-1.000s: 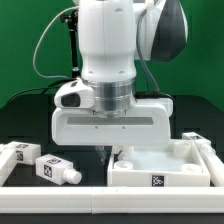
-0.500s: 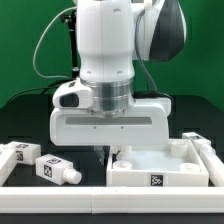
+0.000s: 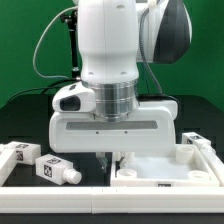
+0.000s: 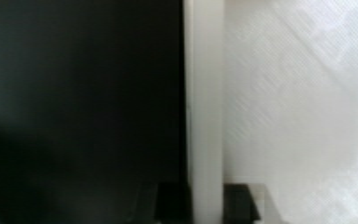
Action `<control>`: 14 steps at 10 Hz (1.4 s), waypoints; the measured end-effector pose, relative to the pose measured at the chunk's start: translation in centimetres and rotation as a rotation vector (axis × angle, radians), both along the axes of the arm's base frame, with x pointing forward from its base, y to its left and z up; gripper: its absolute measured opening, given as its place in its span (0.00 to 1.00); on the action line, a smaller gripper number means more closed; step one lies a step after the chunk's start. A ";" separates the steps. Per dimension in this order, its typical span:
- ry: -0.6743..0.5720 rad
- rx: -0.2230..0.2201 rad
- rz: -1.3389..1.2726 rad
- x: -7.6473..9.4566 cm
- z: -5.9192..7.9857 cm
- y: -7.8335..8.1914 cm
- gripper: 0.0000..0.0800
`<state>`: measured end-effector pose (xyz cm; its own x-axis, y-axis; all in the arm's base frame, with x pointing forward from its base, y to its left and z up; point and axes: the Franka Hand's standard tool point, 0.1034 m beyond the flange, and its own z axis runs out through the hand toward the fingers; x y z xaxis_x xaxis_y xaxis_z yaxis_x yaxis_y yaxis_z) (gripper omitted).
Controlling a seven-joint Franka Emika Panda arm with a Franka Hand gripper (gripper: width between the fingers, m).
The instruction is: Assemble one leg
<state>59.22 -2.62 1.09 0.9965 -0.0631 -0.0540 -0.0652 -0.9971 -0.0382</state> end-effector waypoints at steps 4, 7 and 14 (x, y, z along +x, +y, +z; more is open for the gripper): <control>0.000 -0.010 0.024 0.7 0.0 0.4 0.07; 0.001 -0.010 0.024 0.7 0.0 0.4 0.44; 0.047 0.006 -0.076 -3.8 6.2 1.4 0.81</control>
Offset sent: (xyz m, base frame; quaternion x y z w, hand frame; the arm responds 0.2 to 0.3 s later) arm 0.0000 0.0000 0.0000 0.0000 0.0000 0.0000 1.0000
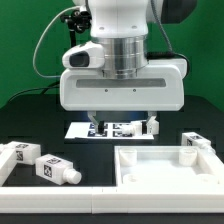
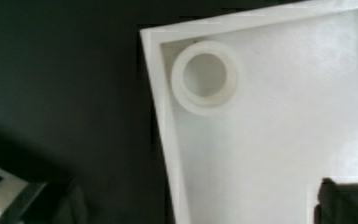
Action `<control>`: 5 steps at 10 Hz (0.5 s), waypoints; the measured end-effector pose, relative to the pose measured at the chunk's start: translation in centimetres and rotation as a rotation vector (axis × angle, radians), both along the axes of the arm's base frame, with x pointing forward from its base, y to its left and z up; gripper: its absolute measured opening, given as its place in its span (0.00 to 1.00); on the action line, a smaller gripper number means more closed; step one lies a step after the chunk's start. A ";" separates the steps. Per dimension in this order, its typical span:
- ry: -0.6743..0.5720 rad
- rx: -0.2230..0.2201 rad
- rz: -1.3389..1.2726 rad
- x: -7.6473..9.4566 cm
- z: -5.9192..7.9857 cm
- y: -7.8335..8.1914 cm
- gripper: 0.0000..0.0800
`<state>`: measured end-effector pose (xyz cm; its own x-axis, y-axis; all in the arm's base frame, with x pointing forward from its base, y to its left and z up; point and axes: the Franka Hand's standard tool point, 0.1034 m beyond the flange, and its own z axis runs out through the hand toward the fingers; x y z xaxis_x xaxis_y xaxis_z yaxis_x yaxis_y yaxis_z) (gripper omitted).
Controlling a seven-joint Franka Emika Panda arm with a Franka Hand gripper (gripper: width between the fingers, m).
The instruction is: Assemble one leg
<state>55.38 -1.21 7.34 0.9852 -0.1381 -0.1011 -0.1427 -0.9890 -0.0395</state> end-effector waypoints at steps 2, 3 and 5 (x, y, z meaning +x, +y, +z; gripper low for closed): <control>0.001 0.000 0.001 0.0 -0.1 0.0 0.81; 0.001 0.000 0.001 0.0 -0.1 0.0 0.81; 0.015 0.006 -0.072 -1.4 0.0 0.5 0.81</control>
Offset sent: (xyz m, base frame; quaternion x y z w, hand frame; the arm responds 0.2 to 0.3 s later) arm 0.0000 0.0000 0.0000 0.0000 0.0000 0.0000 1.0000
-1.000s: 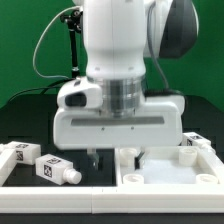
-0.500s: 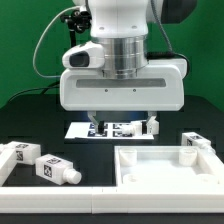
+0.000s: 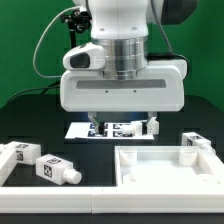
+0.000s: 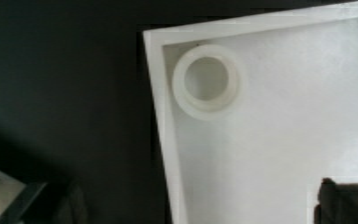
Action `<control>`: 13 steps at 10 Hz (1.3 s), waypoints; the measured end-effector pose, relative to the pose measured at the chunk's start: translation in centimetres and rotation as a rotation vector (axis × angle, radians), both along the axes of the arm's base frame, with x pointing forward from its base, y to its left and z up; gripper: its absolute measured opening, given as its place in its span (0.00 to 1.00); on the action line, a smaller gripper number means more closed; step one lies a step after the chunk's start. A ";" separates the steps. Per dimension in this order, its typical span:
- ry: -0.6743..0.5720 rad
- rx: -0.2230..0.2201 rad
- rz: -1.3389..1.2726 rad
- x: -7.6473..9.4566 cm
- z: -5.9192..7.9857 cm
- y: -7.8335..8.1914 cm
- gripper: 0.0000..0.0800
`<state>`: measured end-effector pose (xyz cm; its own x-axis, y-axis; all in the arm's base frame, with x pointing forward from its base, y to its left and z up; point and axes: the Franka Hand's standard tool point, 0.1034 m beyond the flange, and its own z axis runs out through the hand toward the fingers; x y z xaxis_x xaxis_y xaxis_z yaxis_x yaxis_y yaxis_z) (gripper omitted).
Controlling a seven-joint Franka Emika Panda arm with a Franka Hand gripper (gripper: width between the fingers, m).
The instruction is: Assemble one leg
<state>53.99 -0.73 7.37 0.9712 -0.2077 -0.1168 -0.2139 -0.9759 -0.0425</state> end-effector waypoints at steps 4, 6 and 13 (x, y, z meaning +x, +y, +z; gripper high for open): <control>0.037 0.044 -0.177 -3.9 1.6 1.1 0.81; 0.035 0.044 -0.176 -3.9 1.5 1.0 0.81; -0.093 0.037 0.323 -8.4 3.6 3.8 0.81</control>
Offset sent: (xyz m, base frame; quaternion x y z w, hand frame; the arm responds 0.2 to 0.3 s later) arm -0.0230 0.0049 0.0030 -0.0086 -0.0459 0.0107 0.9989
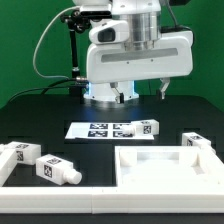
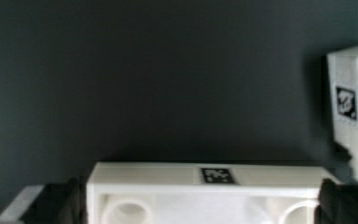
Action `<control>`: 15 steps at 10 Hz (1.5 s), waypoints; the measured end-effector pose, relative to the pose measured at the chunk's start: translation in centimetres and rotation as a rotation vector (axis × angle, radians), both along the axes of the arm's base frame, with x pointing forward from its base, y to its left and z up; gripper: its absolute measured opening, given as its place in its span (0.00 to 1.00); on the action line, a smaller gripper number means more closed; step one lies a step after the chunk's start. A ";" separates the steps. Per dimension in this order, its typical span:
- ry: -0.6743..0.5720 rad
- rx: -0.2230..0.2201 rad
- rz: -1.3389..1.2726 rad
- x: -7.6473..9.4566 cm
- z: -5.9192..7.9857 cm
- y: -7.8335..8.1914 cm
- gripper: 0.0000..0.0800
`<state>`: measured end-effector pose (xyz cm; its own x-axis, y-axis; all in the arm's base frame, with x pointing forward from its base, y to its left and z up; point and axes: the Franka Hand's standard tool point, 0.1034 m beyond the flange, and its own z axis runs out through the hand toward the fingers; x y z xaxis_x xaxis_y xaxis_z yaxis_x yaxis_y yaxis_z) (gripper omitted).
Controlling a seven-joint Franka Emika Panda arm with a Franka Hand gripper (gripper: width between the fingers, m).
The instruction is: Assemble one leg
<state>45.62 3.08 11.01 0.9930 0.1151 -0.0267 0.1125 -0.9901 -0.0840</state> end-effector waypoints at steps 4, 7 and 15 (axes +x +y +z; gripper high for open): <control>-0.011 0.010 0.248 -0.1 -0.5 -0.1 0.81; -0.050 -0.014 0.767 -2.5 -2.3 2.0 0.81; -0.053 0.008 1.367 -7.3 -5.0 0.9 0.81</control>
Offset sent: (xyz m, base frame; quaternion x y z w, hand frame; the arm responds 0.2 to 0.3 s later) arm 0.0000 0.0000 0.0000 0.0000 0.0000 -0.1938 0.9810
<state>38.33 3.99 6.06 0.0885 0.9960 0.0129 0.9947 -0.0877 -0.0538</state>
